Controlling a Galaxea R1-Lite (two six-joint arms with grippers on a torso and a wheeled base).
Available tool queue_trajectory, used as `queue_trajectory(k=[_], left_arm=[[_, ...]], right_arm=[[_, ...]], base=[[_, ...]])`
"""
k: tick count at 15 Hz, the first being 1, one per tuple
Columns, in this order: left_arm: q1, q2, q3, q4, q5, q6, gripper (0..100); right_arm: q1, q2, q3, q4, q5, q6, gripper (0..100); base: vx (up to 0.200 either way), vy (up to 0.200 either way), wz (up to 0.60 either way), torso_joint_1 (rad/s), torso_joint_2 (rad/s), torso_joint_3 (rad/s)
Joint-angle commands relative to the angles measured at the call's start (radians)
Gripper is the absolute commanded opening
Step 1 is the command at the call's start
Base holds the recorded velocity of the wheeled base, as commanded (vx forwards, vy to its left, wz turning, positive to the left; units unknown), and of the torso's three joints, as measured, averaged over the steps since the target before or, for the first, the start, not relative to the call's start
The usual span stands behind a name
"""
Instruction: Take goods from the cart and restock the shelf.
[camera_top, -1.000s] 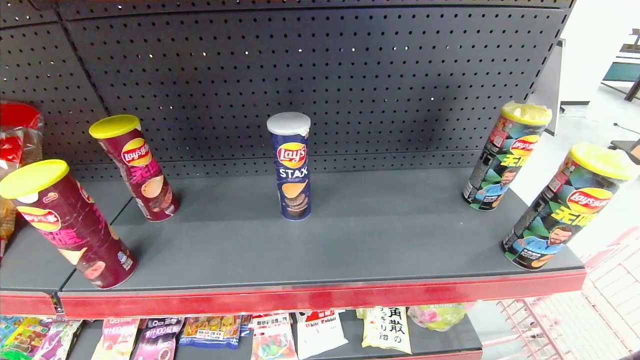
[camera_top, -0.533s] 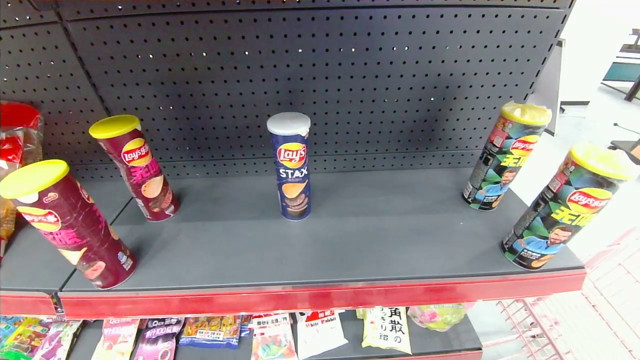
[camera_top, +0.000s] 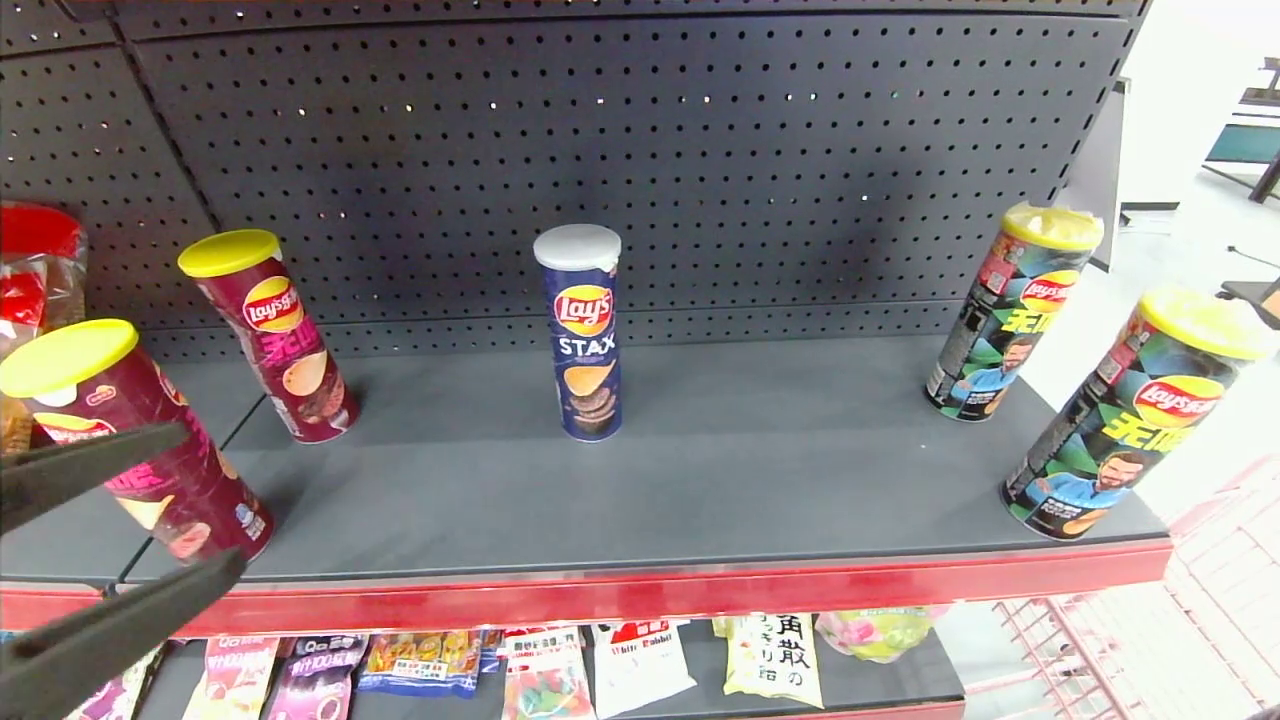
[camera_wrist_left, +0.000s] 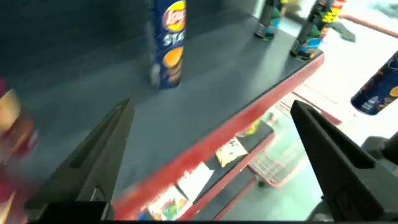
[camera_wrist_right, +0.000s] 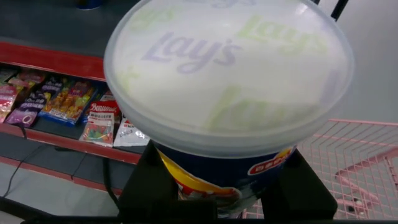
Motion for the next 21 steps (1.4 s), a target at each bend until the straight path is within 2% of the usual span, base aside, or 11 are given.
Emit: queue_trajectory(k=[1,3,4,8,11,16,20,21], left_arm=[[-0.094,0.504,-0.189,-0.195,-0.074,0.071,100],[-0.102,0.665,-0.299,-0.226,-0.076,0.143,100],[-0.102,0.723,-0.356,-0.232,-0.076,0.157,100],[-0.097,0.895,-0.571,-0.229,-0.076,0.161,100],[-0.077,0.944,-0.615,-0.224,-0.076,0.215,100],[-0.08,0.995,-0.634,-0.227,-0.08,0.217,100],[-0.091,1.047,-0.7,-0.229,-0.096,0.217,100],[-0.105,1.081,-0.747,-0.226,-0.108,0.217,100]], right_arm=[[0.002,0.011,-0.002,0.0,0.005,0.0,0],[0.0,0.01,0.002,0.002,0.022,0.001,0],[0.0,0.013,0.002,0.002,0.022,0.001,0],[0.0,0.008,0.004,0.002,0.02,0.02,0],[0.0,0.011,0.005,0.002,0.02,0.027,0],[-0.001,0.011,0.007,0.002,0.02,0.029,0],[-0.001,0.011,0.008,0.003,0.02,0.029,0],[-0.001,0.011,0.008,0.003,0.02,0.029,0]], base=[[0.0,0.0,0.0,0.0,0.0,0.0],[0.0,0.0,0.0,0.0,0.0,0.0],[0.0,0.0,0.0,0.0,0.0,0.0],[0.0,0.0,0.0,0.0,0.0,0.0],[0.0,0.0,0.0,0.0,0.0,0.0],[0.0,0.0,0.0,0.0,0.0,0.0],[0.0,0.0,0.0,0.0,0.0,0.0],[0.0,0.0,0.0,0.0,0.0,0.0]])
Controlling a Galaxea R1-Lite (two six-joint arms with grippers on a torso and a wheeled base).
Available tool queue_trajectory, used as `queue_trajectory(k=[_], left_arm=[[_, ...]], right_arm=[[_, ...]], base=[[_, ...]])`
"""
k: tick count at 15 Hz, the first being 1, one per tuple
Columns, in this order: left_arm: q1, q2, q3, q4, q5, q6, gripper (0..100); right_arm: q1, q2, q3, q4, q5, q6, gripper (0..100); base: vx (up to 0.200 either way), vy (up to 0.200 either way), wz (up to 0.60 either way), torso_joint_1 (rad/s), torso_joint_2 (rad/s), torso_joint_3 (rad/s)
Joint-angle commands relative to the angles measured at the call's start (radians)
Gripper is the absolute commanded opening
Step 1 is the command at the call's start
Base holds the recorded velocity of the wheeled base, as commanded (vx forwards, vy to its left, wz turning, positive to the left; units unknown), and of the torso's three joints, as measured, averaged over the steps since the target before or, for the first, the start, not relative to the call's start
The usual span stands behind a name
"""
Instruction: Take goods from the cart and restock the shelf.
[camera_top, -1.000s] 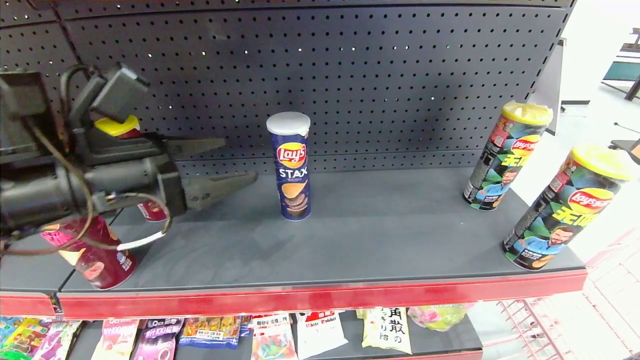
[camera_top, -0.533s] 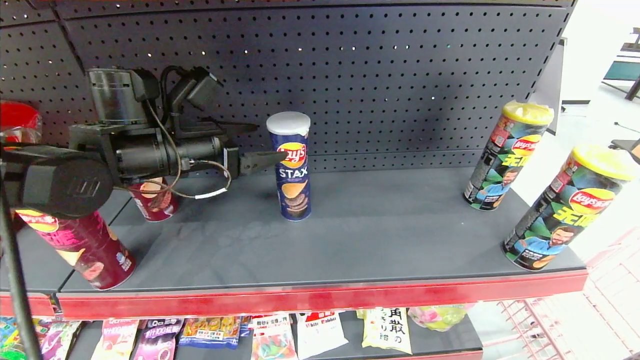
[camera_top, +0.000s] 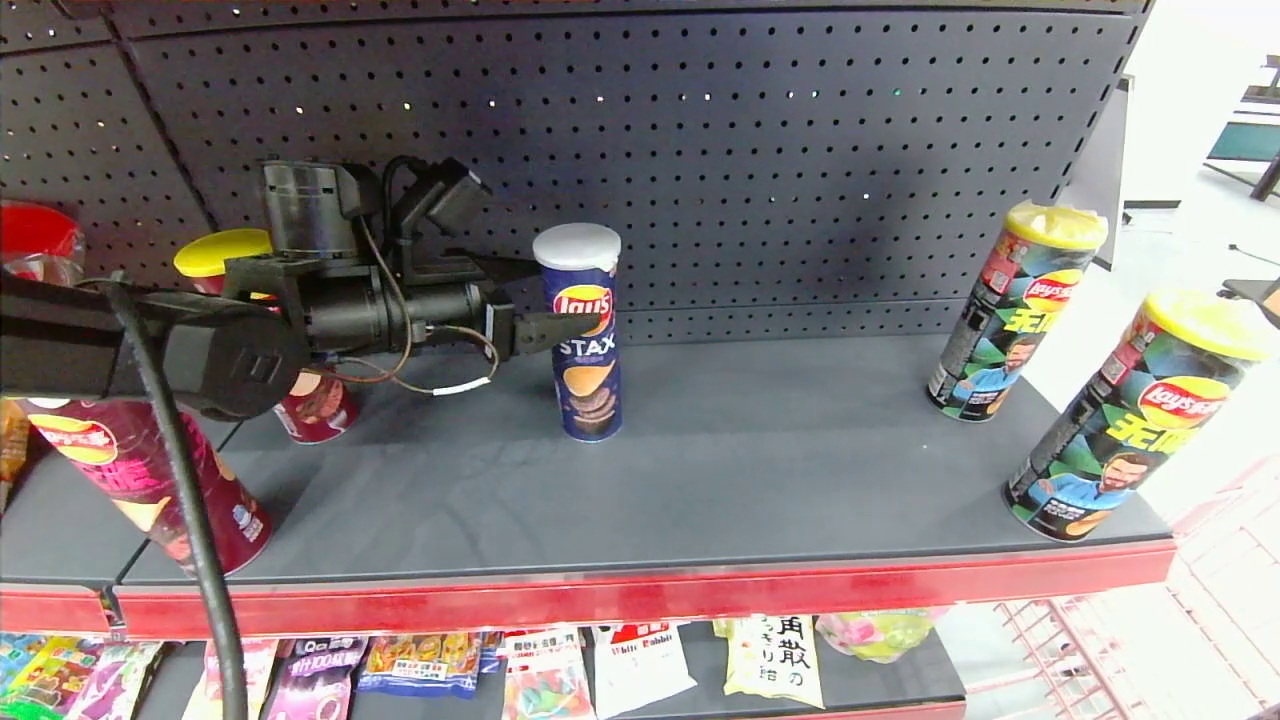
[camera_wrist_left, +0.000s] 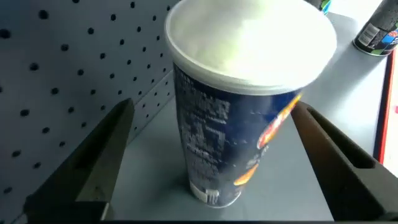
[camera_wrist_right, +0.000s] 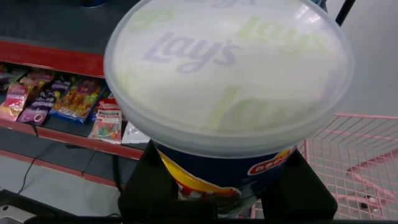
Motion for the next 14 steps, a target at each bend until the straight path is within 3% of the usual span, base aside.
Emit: queue_trajectory(k=[1,4,9,10,14], left_arm=[[-0.012,0.046,-0.047,0.001,-0.006,0.0,100],[-0.032,0.095,-0.107,0.003,-0.019,0.0,100],[-0.047,0.108,-0.123,0.003,-0.025,-0.005,100],[-0.05,0.116,-0.123,0.0,-0.027,-0.005,0],[-0.079,0.09,-0.104,0.003,-0.047,-0.009,0]], right_arm=[[0.0,0.002,0.0,0.001,0.0,0.0,0],[0.0,0.008,0.0,0.001,0.0,0.0,0],[0.0,0.008,0.002,0.001,-0.001,0.0,0],[0.0,0.008,0.002,0.001,-0.001,0.0,0],[0.0,0.008,0.002,0.001,-0.001,0.0,0]], base=[[0.0,0.0,0.0,0.0,0.0,0.0],[0.0,0.0,0.0,0.0,0.0,0.0],[0.0,0.0,0.0,0.0,0.0,0.0],[0.0,0.0,0.0,0.0,0.0,0.0],[0.0,0.0,0.0,0.0,0.0,0.0]])
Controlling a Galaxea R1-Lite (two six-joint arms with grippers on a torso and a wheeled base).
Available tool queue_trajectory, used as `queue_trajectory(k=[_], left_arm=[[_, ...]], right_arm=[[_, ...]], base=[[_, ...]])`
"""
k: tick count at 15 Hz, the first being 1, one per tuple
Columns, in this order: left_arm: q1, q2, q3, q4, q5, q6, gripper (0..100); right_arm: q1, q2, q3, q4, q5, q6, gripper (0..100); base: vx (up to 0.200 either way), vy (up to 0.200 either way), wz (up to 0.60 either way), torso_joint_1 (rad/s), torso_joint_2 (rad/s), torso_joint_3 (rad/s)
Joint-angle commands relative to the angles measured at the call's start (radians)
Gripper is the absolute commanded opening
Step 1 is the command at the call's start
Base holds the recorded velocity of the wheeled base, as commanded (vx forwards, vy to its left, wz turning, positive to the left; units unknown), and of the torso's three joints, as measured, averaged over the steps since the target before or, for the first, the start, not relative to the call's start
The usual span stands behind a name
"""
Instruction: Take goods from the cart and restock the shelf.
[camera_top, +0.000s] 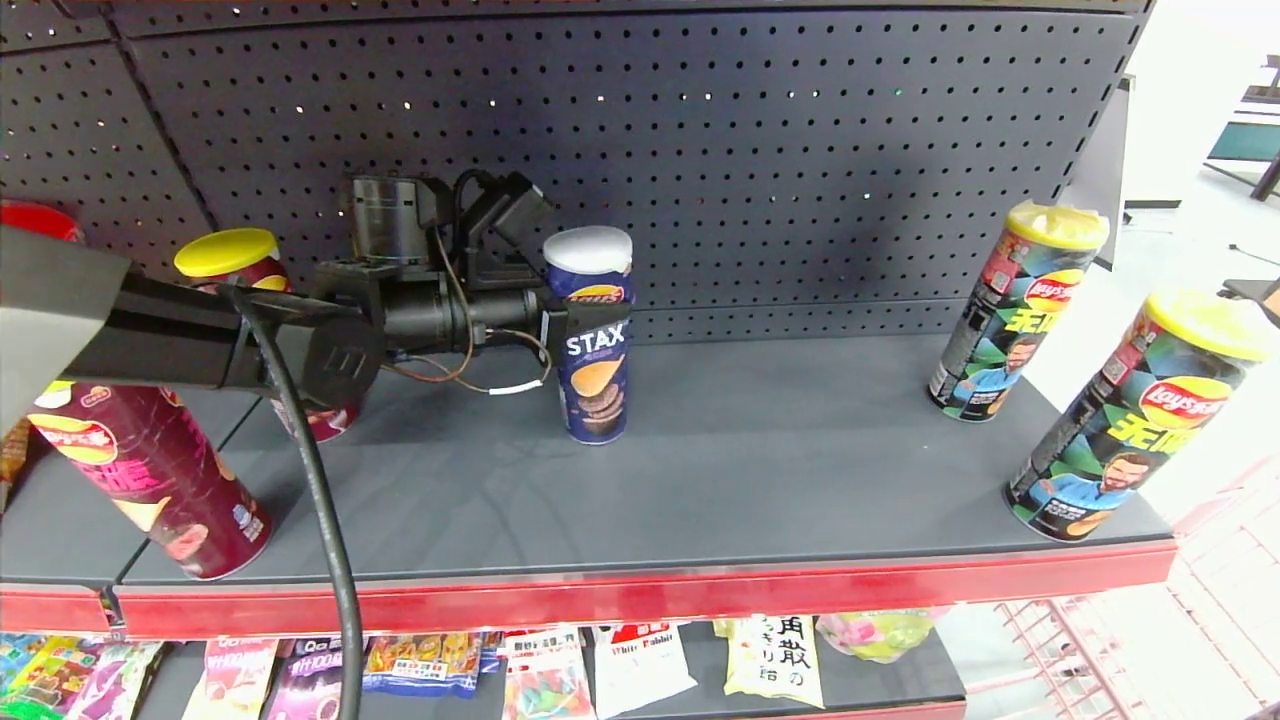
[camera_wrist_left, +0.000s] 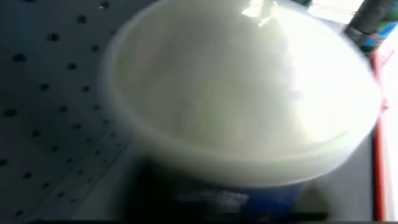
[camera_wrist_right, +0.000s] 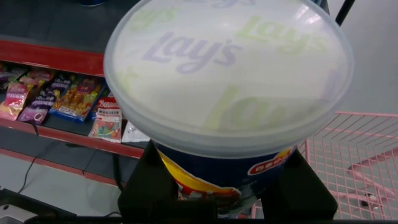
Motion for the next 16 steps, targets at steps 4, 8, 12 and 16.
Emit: queue_trajectory(k=[4,8,12,16], left_arm=[[-0.061,-0.133,0.105,-0.002,-0.03,-0.062,0],[-0.121,-0.252,0.288,-0.011,-0.061,-0.082,0],[-0.138,-0.223,0.329,-0.121,-0.061,-0.084,0],[-0.144,-0.214,0.346,-0.137,-0.064,-0.081,0]], right_arm=[[0.002,0.002,0.0,-0.002,0.001,-0.001,0],[0.002,0.002,-0.002,-0.002,0.003,-0.001,0],[0.003,0.008,-0.009,-0.002,0.005,-0.001,0],[0.003,0.008,-0.012,-0.002,0.005,-0.001,0]], base=[[0.0,0.0,0.0,0.0,0.0,0.0],[0.0,0.0,0.0,0.0,0.0,0.0],[0.0,0.0,0.0,0.0,0.0,0.0],[0.0,0.0,0.0,0.0,0.0,0.0]])
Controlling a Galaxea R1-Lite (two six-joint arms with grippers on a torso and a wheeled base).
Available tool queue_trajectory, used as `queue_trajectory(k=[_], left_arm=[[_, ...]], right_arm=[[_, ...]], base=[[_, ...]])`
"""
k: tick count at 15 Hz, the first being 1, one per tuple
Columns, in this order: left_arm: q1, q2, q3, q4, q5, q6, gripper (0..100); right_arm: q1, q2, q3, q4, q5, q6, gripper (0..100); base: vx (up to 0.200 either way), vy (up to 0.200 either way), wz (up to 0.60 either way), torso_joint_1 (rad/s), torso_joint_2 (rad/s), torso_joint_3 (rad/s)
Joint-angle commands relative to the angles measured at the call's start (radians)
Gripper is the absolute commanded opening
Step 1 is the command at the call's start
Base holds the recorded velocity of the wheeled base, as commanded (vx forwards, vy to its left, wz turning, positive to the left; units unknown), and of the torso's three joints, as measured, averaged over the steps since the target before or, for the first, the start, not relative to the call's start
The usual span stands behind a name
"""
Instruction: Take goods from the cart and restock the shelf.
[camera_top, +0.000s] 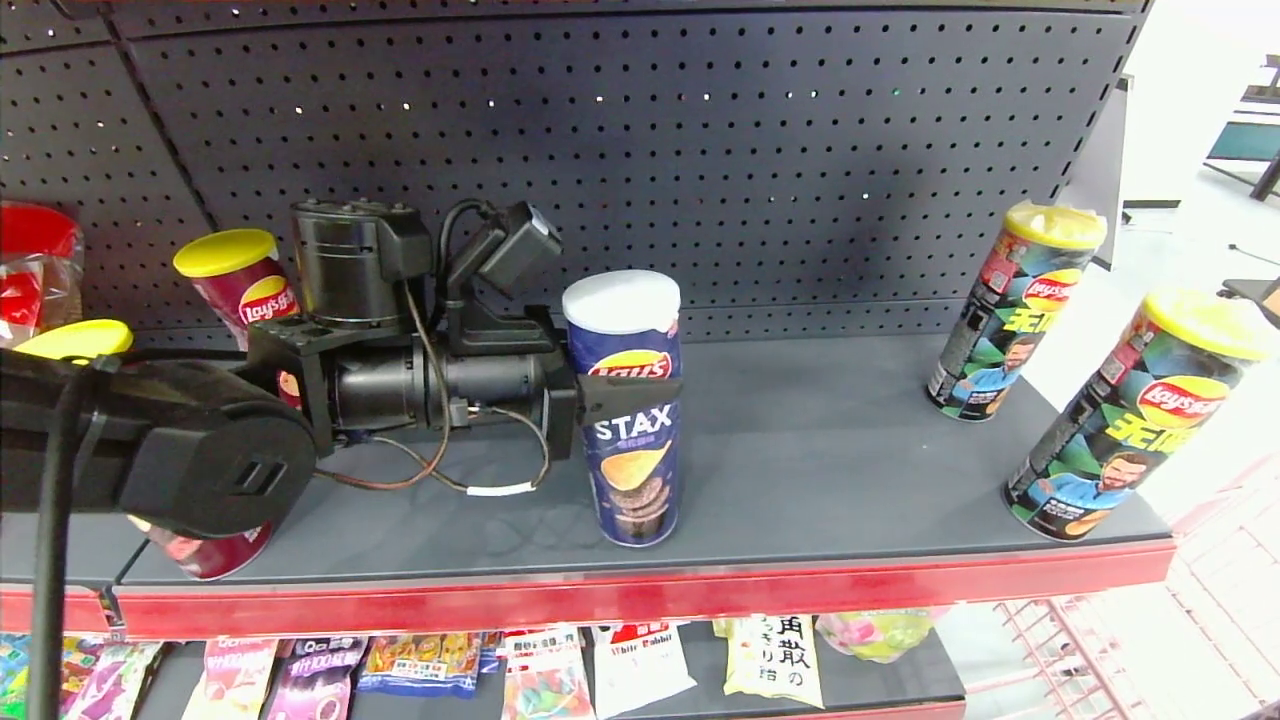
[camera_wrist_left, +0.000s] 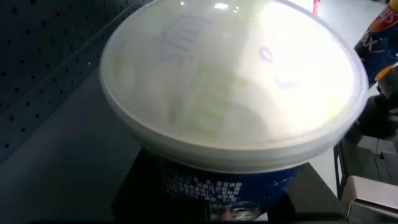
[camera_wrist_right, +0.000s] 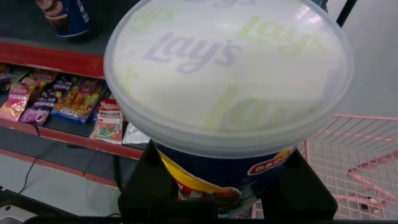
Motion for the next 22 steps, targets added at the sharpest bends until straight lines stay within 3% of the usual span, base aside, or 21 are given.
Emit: queue_trajectory(k=[1,4,7,9,15,16,22], left_arm=[[-0.001,0.004,0.014,-0.002,-0.005,0.004,0],[0.001,0.004,0.031,0.0,-0.023,0.046,0],[0.001,-0.004,0.065,-0.003,-0.04,0.059,0],[0.004,-0.003,0.072,-0.002,-0.041,0.093,0],[0.001,-0.01,0.089,-0.002,-0.04,0.093,0],[0.001,-0.01,0.092,-0.002,-0.04,0.095,100],[0.021,-0.047,0.117,0.0,-0.034,0.087,100]], right_arm=[[-0.001,0.002,0.0,-0.001,0.0,0.0,0],[-0.001,0.002,0.0,-0.001,0.0,0.0,0],[0.0,0.003,0.0,-0.001,0.0,0.0,0],[0.0,0.003,0.0,-0.001,0.0,0.0,0],[0.0,0.003,0.0,-0.001,0.0,0.0,0],[0.0,0.003,0.0,-0.001,0.0,0.0,0],[0.0,0.005,-0.007,-0.001,0.0,0.0,0]], base=[[0.0,0.0,0.0,0.0,0.0,0.0],[0.0,0.0,0.0,0.0,0.0,0.0],[0.0,0.0,0.0,0.0,0.0,0.0],[0.0,0.0,0.0,0.0,0.0,0.0],[0.0,0.0,0.0,0.0,0.0,0.0],[0.0,0.0,0.0,0.0,0.0,0.0],[0.0,0.0,0.0,0.0,0.0,0.0]])
